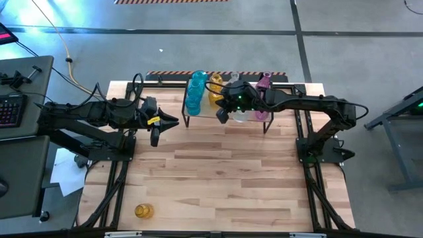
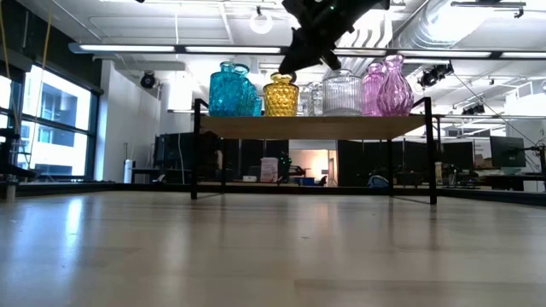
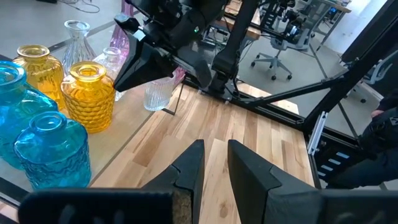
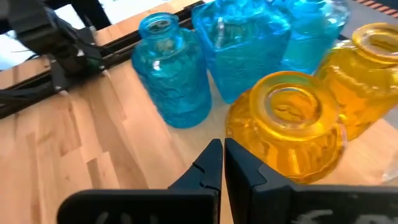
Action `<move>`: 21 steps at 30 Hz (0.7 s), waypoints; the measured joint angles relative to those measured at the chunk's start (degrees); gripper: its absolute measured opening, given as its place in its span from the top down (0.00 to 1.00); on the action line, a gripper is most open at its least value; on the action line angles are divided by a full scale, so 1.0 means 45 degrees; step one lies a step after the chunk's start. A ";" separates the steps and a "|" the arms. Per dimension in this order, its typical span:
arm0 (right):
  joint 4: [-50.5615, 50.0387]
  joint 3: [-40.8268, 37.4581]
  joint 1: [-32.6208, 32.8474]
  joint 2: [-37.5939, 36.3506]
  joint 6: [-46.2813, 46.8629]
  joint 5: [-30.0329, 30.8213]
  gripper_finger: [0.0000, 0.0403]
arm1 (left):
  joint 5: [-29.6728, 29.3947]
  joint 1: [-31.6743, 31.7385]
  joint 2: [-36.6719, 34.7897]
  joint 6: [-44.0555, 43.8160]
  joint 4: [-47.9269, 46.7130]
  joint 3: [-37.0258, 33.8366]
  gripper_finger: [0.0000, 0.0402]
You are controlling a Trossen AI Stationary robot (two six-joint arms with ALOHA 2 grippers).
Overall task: Sort vases onto shelf
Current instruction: Put the right yellow vase on the shelf aligned with the other yellow vase
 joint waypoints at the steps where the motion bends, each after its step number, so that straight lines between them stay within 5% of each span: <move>1: -0.0027 0.0000 0.0000 0.0000 -0.0001 0.0149 1.00 | 0.0000 0.0000 0.0000 0.0000 -0.0003 0.0000 0.84; 21: -0.0041 0.0000 -0.0262 0.0000 -0.0227 0.0702 1.00 | -0.0005 -0.0005 0.0000 0.0015 0.0002 0.0000 0.84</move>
